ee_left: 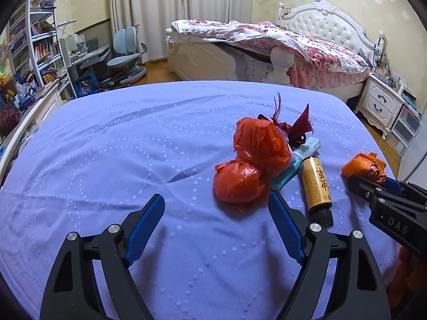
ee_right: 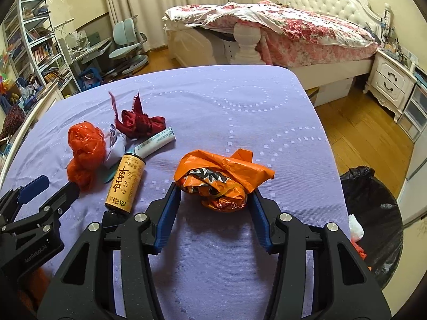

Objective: Collect trash
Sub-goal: 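Grasp the orange-and-black plastic bag with the right tool, then grasp the red-orange bag bundle with the left tool, then carry the orange bag and red-orange bundle over the trash bin, then open both tools to drop the bags into the bin, then grasp the gold can with the left tool while the right tool returns over the table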

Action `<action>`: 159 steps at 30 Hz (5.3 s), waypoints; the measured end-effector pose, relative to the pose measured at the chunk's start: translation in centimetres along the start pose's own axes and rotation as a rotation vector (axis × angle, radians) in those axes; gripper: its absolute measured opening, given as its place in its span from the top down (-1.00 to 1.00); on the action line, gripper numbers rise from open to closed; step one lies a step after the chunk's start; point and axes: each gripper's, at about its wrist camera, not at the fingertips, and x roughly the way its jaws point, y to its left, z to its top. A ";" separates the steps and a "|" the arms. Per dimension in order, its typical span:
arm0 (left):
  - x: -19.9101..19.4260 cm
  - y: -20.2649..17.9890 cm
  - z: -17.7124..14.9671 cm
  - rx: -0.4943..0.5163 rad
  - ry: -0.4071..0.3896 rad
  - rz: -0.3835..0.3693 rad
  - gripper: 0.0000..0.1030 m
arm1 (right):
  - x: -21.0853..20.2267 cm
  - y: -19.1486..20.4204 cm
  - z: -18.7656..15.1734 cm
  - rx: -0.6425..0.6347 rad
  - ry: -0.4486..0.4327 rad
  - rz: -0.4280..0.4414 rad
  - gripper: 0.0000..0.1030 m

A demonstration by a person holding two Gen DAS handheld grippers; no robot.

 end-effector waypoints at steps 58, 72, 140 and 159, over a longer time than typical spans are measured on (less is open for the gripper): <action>-6.2 -3.8 -3.2 -0.006 -0.049 -0.180 0.26 | -7.6 -2.6 -5.9 0.009 -0.077 -0.012 0.04; -8.2 -11.1 -3.8 0.096 -0.089 -0.285 0.26 | -11.8 -8.2 -8.4 0.095 -0.132 -0.118 0.04; -4.1 -27.5 -2.1 0.332 -0.079 -0.309 -0.45 | -11.4 -23.9 -8.3 0.351 -0.168 -0.297 -0.23; -4.9 -22.1 -1.9 0.255 -0.091 -0.220 -0.49 | -10.9 -20.6 -8.4 0.315 -0.150 -0.252 -0.33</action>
